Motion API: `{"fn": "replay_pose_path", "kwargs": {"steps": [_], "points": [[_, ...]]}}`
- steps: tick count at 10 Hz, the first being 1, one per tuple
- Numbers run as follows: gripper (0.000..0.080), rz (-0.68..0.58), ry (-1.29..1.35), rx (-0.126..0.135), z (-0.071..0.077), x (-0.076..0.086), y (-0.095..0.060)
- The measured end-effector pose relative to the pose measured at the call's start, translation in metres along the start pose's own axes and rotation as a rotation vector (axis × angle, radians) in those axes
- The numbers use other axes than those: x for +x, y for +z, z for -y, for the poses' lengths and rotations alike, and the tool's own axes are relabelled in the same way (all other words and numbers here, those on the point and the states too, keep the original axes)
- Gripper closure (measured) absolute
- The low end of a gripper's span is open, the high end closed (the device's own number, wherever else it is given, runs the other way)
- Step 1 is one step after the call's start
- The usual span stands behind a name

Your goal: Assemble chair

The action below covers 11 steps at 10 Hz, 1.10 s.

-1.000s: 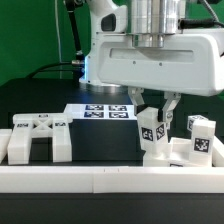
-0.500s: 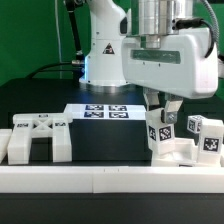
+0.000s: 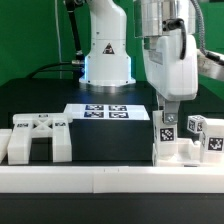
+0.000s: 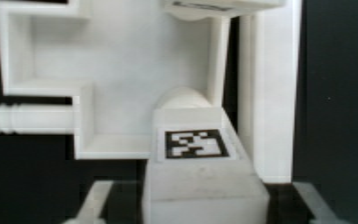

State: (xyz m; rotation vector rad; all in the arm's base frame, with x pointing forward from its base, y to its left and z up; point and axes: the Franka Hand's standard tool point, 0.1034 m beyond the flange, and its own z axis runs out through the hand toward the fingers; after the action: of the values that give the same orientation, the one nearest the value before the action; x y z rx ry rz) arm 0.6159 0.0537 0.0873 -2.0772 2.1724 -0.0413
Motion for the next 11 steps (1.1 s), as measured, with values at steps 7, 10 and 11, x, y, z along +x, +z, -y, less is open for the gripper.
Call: {"fn": "replay_pose_path", "kwargs": {"steps": [7,10,11], "points": [[0.0152,0.0,-0.301,-0.002,-0.0007,0.0003,0.0008],[0.0151,-0.007,-0.612,0.007,0.0008,0.0023,0.001],[0.0151,-0.008,-0.704,0.006,0.0006,0.0026,0.0013]]}}
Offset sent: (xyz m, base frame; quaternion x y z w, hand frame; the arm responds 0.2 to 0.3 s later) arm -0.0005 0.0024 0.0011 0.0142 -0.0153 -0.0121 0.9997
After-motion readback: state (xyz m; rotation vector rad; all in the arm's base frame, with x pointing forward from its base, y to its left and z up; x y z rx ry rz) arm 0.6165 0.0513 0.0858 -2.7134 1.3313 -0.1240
